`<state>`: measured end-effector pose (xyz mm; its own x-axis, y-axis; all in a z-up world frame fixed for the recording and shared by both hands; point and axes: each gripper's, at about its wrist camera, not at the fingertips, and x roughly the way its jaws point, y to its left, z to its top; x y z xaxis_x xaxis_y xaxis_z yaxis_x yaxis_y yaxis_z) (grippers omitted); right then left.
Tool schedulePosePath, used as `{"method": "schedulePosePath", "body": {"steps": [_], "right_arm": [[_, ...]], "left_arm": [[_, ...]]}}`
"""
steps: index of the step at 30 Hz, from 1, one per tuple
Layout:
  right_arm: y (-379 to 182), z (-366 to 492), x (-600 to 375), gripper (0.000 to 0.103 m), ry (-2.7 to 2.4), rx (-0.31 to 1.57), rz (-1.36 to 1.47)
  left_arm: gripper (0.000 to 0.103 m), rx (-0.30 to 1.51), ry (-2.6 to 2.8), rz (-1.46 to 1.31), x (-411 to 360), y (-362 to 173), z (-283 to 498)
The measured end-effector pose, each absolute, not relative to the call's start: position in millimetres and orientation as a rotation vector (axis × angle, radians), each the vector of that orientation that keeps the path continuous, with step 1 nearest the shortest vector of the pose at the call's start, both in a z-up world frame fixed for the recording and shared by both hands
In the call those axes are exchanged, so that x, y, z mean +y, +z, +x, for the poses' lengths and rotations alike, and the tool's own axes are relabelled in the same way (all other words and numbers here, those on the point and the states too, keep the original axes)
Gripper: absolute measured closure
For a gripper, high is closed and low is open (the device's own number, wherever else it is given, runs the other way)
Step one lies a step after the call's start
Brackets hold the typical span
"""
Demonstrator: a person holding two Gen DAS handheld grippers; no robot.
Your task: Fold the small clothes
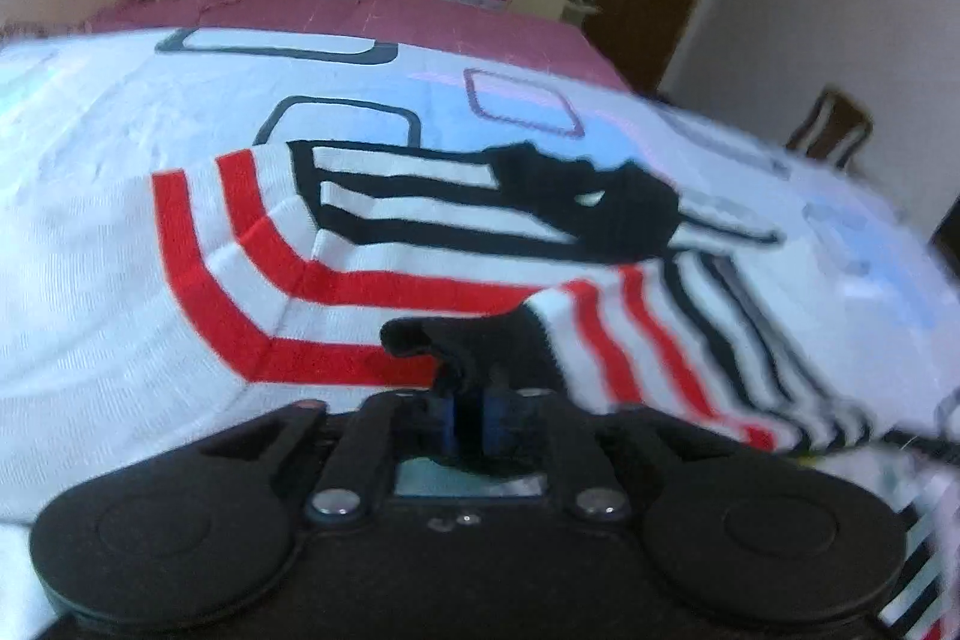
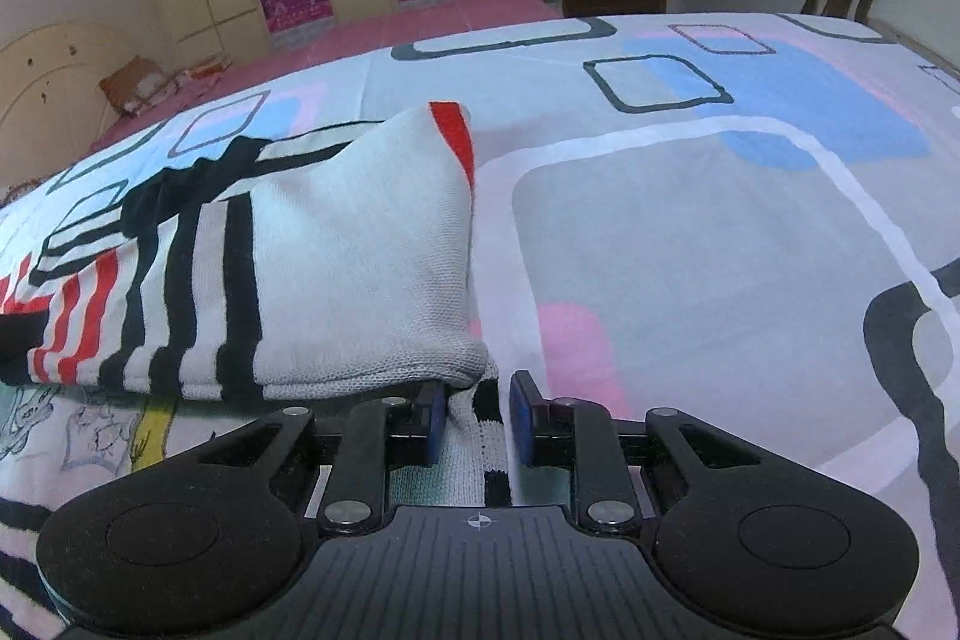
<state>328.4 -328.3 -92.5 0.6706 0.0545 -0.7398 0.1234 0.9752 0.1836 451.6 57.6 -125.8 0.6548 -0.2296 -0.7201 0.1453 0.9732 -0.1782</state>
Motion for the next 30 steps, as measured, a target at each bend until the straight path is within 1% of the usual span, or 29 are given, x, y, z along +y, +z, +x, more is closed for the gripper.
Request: {"method": "schedulePosePath", "body": {"steps": [1,2,3,5,6,7,9,11,12,14,17,19,23,25,27,30], "right_arm": [[-87,323,-330,0.08,-0.041,0.82,0.223],[-79,315,-332,0.08,-0.032,0.797,0.217],[-70,307,-333,0.08,-0.028,0.765,0.209],[-58,299,-333,0.08,-0.005,0.726,0.23],[-56,302,-329,0.08,0.008,0.733,0.245],[-57,308,-322,0.08,0.027,0.745,0.258],[-62,322,-297,0.08,0.108,0.765,0.272],[-69,336,-267,0.08,0.18,0.791,0.236],[-73,340,-258,0.08,0.204,0.81,0.22],[-83,343,-258,0.08,0.196,0.833,0.185],[-83,339,-294,0.081,0.083,0.84,0.197],[-80,341,-311,0.081,0.106,0.834,0.248],[-78,361,-289,0.081,0.168,0.816,0.237],[-83,375,-269,0.081,0.212,0.835,0.221],[-89,393,-256,0.081,0.218,0.847,0.162],[-90,428,-276,0.081,0.146,0.835,0.162]], "left_arm": [[0.047,0.815,-0.172,-0.056,57,-121,447],[0.038,0.772,-0.12,0.001,57,-112,437],[0.034,0.726,-0.103,0.024,60,-105,430],[0.038,0.699,-0.157,-0.003,50,-92,421],[0.042,0.698,-0.201,-0.009,38,-90,420],[0.043,0.695,-0.255,0.006,18,-89,419],[0.042,0.704,-0.337,0.03,-23,-94,421],[0.041,0.729,-0.371,0.015,-46,-106,429],[0.04,0.757,-0.37,0.018,-49,-115,433],[0.045,0.797,-0.333,0.051,-37,-126,439],[0.044,0.785,-0.266,0.059,-2,-124,438],[0.044,0.795,-0.281,0.032,6,-122,444],[0.044,0.761,-0.342,0.036,-27,-113,454],[0.044,0.773,-0.354,0.051,-48,-118,464],[0.044,0.797,-0.345,0.044,-52,-125,478],[0.044,0.801,-0.325,0.052,-49,-127,494]]}}
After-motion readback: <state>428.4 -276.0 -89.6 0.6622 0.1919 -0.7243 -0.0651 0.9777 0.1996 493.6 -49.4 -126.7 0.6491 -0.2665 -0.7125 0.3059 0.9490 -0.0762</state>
